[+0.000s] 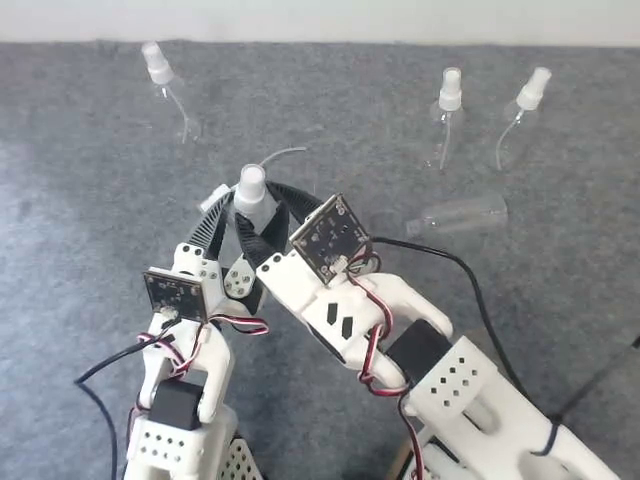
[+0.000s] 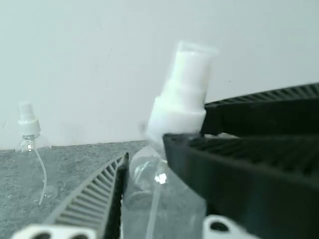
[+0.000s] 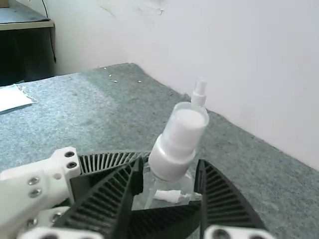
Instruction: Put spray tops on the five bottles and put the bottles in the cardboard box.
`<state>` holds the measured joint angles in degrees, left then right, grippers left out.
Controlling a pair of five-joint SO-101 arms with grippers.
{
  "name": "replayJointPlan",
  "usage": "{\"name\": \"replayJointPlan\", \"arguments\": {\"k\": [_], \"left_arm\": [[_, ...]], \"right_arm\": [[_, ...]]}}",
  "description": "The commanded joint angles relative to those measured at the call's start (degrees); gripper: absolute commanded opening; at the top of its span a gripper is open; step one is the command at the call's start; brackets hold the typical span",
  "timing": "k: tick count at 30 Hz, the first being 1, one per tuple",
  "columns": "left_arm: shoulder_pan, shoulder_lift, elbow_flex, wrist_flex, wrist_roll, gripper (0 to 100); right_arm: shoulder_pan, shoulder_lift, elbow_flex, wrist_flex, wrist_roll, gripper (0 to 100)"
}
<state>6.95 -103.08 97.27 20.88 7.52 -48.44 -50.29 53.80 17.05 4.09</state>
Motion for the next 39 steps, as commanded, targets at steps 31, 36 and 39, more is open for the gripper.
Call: {"name": "replayJointPlan", "arguments": {"k": [31, 36, 39], "left_arm": [[-0.18, -1.05, -1.45, -1.76, -4.75, 3], [-0.44, -1.05, -2.86, -1.76, -4.66, 3], [-1.49, -1.05, -4.53, -1.76, -4.48, 3]], "right_arm": [[4.70, -22.73, -3.16, 14.81, 0.70, 14.5], [4.97, -24.22, -2.90, 21.67, 0.53, 14.5], [5.05, -25.01, -0.18, 23.34, 0.44, 14.5]]}}
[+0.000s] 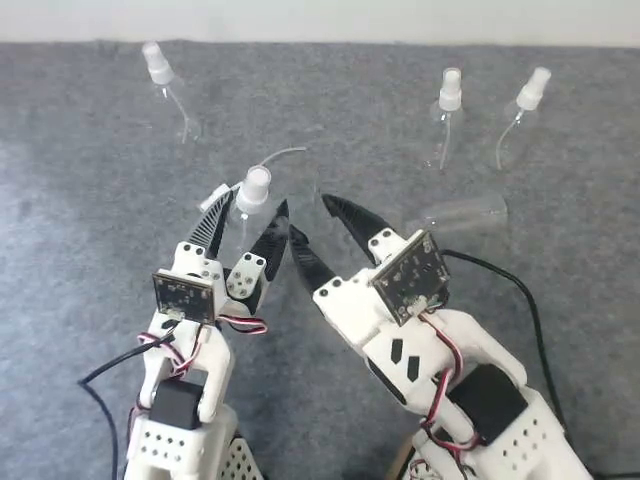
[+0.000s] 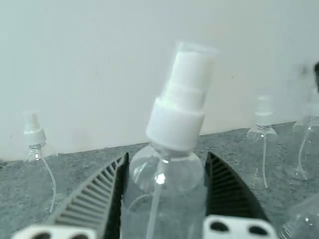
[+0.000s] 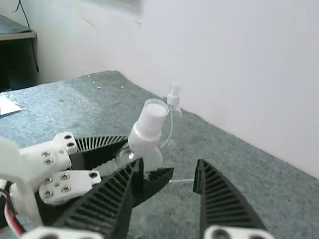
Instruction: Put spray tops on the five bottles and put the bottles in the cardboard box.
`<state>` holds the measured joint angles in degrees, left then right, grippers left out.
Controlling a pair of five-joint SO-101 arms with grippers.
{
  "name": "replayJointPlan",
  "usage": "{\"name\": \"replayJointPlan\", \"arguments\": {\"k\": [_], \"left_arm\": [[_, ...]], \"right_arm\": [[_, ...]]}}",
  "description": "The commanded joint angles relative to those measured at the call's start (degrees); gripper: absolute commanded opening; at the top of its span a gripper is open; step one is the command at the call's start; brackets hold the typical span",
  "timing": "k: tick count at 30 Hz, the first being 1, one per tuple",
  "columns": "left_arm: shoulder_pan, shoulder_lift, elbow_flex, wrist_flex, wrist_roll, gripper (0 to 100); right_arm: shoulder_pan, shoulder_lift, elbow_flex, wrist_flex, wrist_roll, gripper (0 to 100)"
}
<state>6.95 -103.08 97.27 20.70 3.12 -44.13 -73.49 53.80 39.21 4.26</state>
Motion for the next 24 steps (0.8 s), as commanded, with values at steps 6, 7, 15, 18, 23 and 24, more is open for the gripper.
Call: {"name": "replayJointPlan", "arguments": {"k": [6, 7, 15, 18, 23, 24], "left_arm": [[-6.42, -1.05, -6.99, -1.67, 0.00, 3], [-6.68, -1.05, -7.08, -1.67, 0.00, 3], [-6.68, -0.88, -11.82, -1.49, 0.00, 3], [-6.42, -0.79, -14.11, -1.32, 0.00, 3], [-6.24, 4.04, -17.27, -1.58, 0.00, 3], [-6.24, 6.68, -18.68, -1.58, 0.00, 3]], "right_arm": [[4.35, -2.77, 8.79, -5.14, 0.26, 14.5], [5.93, -2.42, 10.55, -7.34, 0.26, 14.5], [13.93, -2.24, 21.54, -20.97, 0.26, 14.5], [14.73, -2.24, 23.03, -23.43, 0.26, 14.5], [14.73, -2.24, 23.65, -24.13, 0.26, 14.5], [14.73, -2.24, 23.65, -24.13, 0.26, 14.5]]}}
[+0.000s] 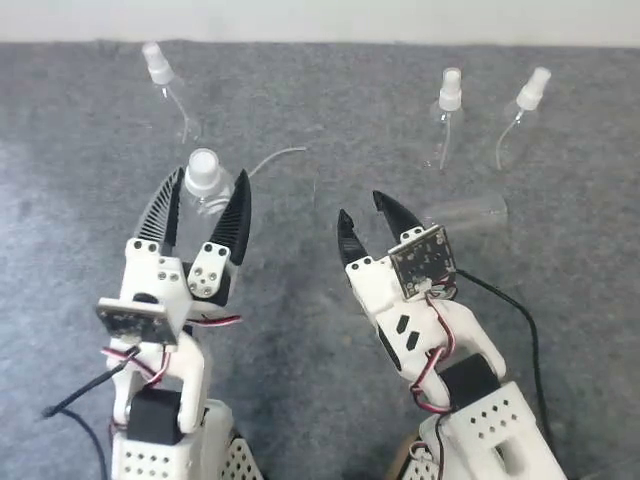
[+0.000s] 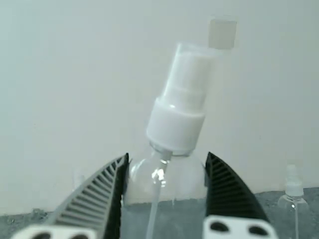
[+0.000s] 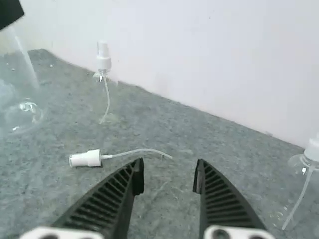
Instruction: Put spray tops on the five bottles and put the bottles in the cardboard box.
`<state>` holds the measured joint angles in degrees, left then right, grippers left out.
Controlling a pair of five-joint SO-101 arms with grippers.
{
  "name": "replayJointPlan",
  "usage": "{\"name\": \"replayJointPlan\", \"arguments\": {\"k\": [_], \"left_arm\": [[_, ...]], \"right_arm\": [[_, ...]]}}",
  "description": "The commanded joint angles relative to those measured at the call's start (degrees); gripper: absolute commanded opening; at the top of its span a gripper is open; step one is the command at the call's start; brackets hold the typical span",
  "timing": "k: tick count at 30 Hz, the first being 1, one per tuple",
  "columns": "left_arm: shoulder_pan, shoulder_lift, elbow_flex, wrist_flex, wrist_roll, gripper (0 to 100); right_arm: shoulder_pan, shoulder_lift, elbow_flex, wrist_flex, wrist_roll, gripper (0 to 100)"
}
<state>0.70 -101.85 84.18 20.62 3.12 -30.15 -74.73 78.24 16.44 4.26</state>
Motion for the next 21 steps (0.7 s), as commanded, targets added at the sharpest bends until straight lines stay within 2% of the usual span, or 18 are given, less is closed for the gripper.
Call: {"name": "replayJointPlan", "arguments": {"k": [1, 3, 12, 21], "left_arm": [[0.00, 8.44, -7.25, -1.49, 0.00, 3], [0.00, 14.95, -11.21, -2.02, 0.00, 3], [0.09, 41.67, -19.21, -20.31, 0.00, 3], [0.09, 65.67, -28.26, -31.82, 0.09, 3]], "right_arm": [[0.75, -1.01, -0.79, -1.36, 0.26, 14.5], [0.75, -1.01, -0.79, -1.36, 0.18, 14.5], [0.84, -1.01, -0.70, -1.27, 0.18, 14.5], [0.92, -1.01, -0.70, -1.27, 0.18, 14.5]]}}
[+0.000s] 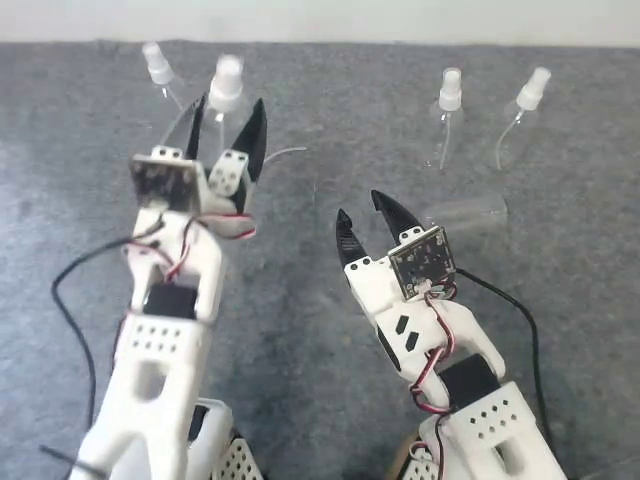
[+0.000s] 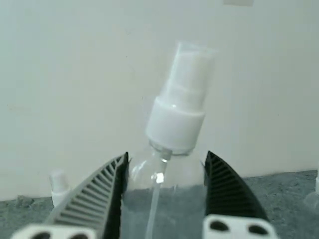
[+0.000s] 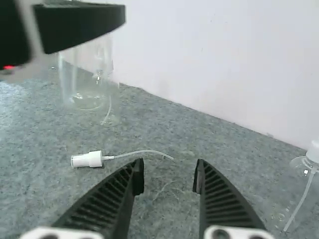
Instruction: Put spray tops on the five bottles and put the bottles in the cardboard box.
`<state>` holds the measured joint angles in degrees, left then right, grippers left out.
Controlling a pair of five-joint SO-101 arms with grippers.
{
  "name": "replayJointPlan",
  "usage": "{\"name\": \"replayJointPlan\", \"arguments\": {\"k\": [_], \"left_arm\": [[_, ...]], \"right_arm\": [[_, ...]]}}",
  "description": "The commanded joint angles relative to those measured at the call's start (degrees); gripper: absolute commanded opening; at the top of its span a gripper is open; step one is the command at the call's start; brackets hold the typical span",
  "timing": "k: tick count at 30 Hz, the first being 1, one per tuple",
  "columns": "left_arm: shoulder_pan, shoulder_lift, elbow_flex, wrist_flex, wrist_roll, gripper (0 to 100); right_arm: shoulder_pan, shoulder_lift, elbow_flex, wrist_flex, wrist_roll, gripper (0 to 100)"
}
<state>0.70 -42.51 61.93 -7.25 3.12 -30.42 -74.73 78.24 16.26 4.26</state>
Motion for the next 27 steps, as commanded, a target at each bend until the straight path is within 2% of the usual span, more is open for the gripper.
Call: {"name": "replayJointPlan", "arguments": {"k": [1, 10, 15, 27], "left_arm": [[0.09, 9.23, -7.43, -4.92, 0.09, 3], [-0.09, 33.14, -20.79, -12.57, 0.09, 3], [-0.09, 43.52, -26.68, -17.85, 0.09, 3], [0.09, 66.29, -41.71, -30.77, 0.09, 3]], "right_arm": [[1.19, -1.01, -0.70, -1.10, 0.18, 14.5], [1.36, -1.01, -0.70, -1.10, 0.26, 14.5], [4.18, -1.01, -0.79, -1.27, 0.26, 14.4], [4.35, -1.01, -0.79, -1.27, 0.18, 14.4]]}}
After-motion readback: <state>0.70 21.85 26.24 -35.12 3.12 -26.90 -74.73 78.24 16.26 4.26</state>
